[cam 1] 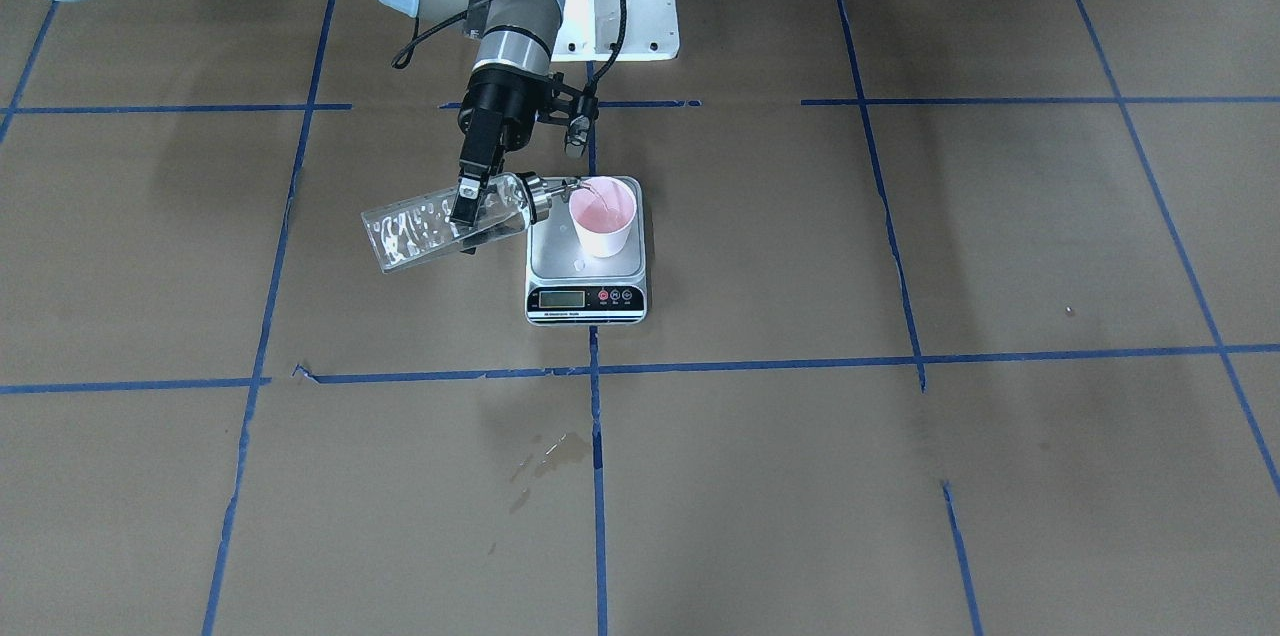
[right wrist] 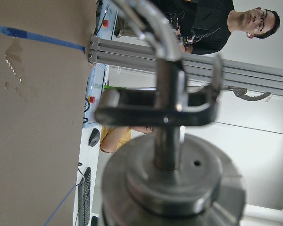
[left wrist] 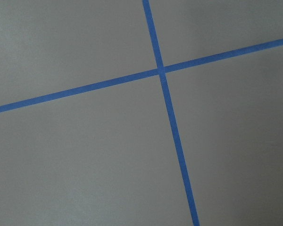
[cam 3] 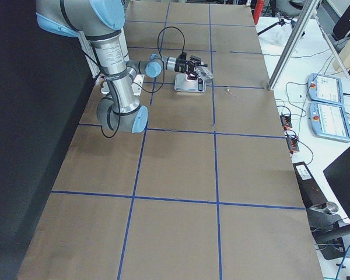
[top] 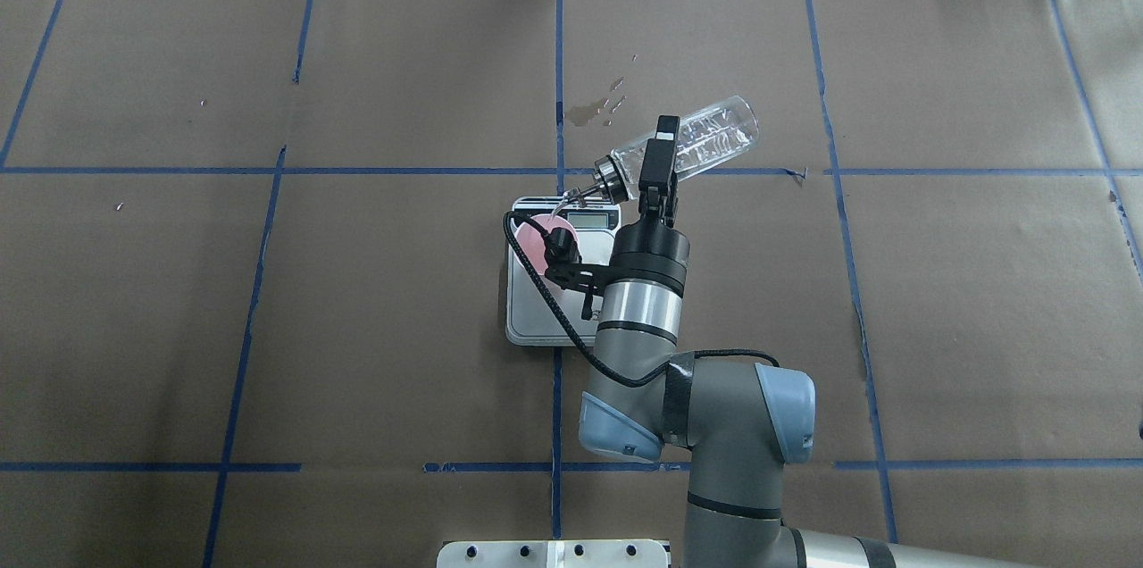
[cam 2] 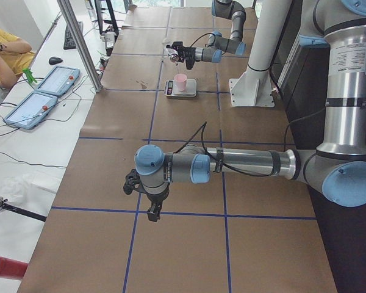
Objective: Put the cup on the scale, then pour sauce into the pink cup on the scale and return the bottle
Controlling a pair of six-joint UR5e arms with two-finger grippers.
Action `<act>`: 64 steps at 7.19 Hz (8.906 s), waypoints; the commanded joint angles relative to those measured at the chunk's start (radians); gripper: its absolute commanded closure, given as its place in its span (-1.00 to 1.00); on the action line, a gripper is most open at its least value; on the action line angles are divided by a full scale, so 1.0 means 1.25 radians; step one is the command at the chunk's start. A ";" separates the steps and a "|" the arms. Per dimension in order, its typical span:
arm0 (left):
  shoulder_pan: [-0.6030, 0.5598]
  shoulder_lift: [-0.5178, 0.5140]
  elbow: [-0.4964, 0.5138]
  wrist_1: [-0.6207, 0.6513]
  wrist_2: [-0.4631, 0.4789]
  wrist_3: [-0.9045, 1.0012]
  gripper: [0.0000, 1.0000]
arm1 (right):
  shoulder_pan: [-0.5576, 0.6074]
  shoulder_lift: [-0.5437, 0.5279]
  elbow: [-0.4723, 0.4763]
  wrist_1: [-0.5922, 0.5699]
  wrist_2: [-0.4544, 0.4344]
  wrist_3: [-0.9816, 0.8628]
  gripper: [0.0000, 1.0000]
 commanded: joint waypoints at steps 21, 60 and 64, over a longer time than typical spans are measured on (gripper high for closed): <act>0.000 0.000 -0.008 0.001 0.000 0.000 -1.00 | -0.001 -0.136 0.216 0.386 0.395 0.855 1.00; -0.001 0.004 -0.013 0.000 0.001 0.006 -1.00 | 0.034 -0.517 0.187 0.702 0.491 0.951 -1.00; -0.001 0.004 -0.012 -0.002 0.001 0.007 -1.00 | -0.005 -0.548 0.188 0.733 0.485 0.957 -1.00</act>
